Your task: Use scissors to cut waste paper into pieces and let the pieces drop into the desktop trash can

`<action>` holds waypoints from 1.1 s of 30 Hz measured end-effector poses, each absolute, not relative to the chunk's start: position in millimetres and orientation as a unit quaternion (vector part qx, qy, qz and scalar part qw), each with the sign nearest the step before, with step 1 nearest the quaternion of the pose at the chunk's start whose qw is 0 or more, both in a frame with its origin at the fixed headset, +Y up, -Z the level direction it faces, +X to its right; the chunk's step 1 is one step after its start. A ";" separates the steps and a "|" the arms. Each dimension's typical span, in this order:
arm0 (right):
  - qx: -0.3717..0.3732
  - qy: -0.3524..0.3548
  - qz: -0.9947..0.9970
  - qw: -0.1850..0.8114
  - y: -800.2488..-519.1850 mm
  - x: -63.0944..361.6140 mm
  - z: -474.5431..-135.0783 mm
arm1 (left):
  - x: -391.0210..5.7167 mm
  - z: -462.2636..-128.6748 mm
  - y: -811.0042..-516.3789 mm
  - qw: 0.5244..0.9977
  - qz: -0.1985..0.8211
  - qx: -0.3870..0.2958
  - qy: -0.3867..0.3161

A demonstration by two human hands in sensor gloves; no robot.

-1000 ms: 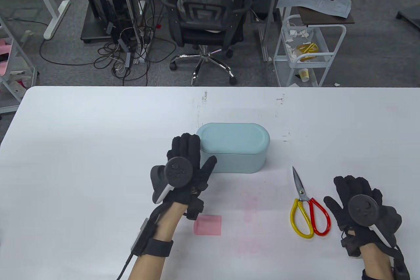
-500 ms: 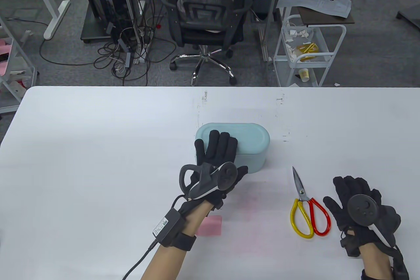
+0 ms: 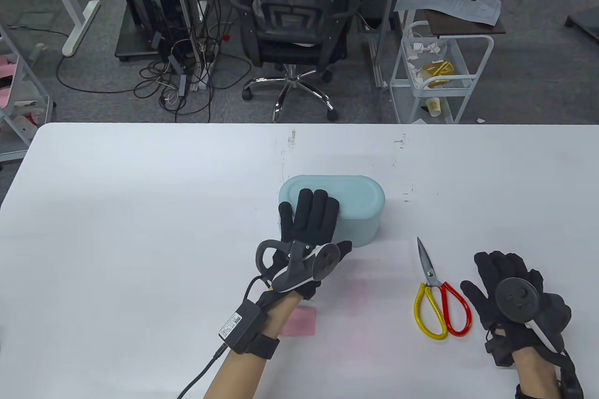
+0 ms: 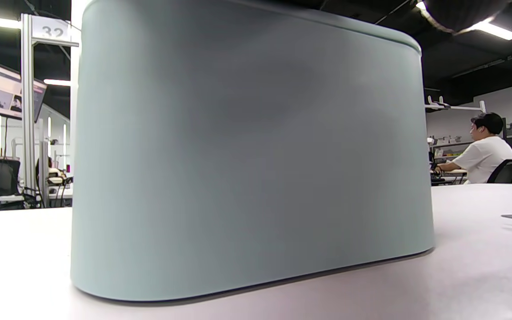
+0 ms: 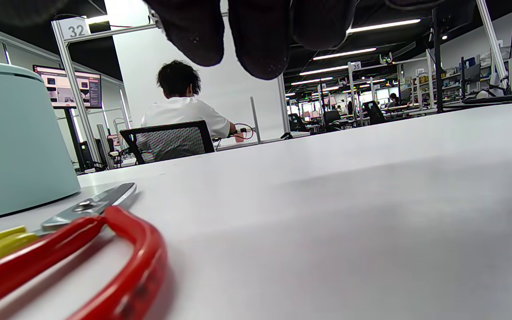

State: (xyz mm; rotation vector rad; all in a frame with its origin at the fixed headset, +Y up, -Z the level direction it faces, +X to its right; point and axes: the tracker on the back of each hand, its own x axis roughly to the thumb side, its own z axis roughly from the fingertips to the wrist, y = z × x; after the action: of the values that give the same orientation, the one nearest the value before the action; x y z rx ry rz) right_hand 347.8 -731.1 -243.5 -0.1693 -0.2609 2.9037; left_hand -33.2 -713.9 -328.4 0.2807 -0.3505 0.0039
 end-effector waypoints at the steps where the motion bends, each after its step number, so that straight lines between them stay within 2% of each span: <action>1: -0.057 -0.090 0.988 0.111 -731.0 347.9 -243.5 | -33.3 -328.2 -713.7 0.975 0.001 0.139 -0.174; 6: -0.057 -0.091 0.988 0.111 -730.7 348.0 -243.5 | -33.7 -328.5 -710.2 0.975 0.004 0.135 -0.177; 12: -0.057 -0.090 0.988 0.113 -730.6 348.0 -244.0 | -37.6 -332.8 -690.9 0.978 0.009 0.096 -0.186; 15: -0.055 -0.088 0.988 0.116 -730.8 348.2 -244.2 | -45.7 -338.1 -681.9 0.979 0.054 0.060 -0.185; 19: -0.052 -0.083 0.988 0.120 -731.5 346.9 -244.9 | -57.0 -343.8 -675.7 0.967 0.165 0.041 -0.190; 25: -0.051 -0.084 0.988 0.123 -731.9 347.4 -245.3 | -64.6 -347.0 -660.9 0.965 0.176 0.066 -0.184; 33: -0.050 -0.082 0.987 0.129 -731.8 348.2 -245.6 | -80.2 -363.1 -644.5 0.948 0.263 0.075 -0.164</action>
State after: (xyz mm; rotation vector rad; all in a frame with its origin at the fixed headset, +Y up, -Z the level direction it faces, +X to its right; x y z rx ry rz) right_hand 348.2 -731.8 -245.6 -0.1441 -0.2392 2.8702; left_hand -80.2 -644.5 -363.1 0.1517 -0.3332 0.5353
